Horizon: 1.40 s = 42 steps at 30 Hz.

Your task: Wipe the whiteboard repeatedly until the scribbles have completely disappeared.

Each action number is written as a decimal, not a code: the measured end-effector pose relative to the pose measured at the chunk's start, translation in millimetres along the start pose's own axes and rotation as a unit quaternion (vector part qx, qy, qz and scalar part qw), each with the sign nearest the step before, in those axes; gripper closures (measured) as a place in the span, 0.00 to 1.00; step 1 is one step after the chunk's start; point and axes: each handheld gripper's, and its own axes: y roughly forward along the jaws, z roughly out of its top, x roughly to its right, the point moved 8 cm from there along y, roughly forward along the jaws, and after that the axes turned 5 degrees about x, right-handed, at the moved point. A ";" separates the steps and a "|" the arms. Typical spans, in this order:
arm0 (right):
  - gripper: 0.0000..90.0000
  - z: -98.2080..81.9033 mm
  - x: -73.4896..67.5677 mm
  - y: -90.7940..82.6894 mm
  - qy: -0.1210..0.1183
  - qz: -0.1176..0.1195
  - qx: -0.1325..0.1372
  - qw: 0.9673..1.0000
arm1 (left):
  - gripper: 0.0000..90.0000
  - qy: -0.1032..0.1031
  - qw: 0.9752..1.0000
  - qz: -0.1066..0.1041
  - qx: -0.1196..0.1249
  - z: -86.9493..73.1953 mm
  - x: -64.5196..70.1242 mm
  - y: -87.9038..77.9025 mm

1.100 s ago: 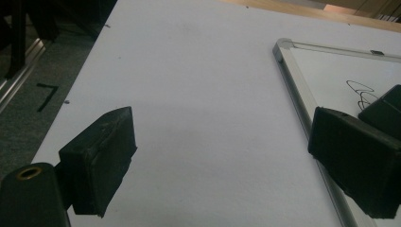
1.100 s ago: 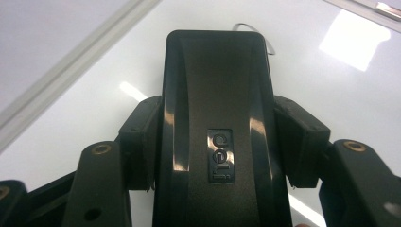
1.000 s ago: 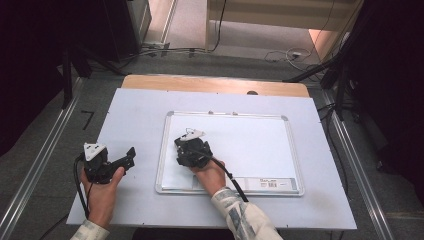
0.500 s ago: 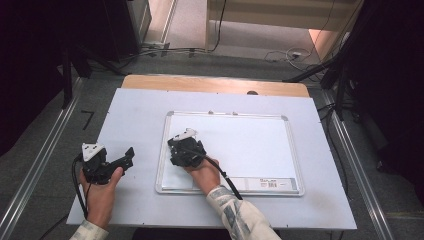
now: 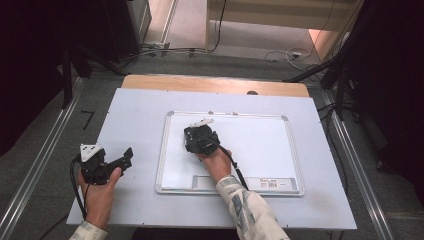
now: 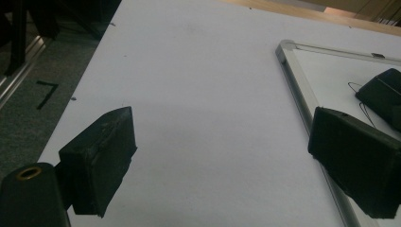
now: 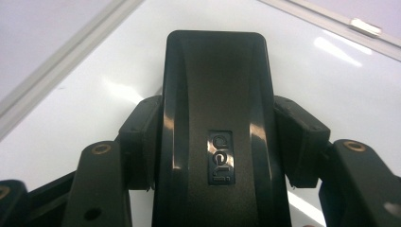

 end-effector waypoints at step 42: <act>0.42 22.1 -2.3 23.2 0.012 -0.024 0.006 1.000 | 0.10 0.003 1.000 -0.003 -0.003 0.0 2.8 2.7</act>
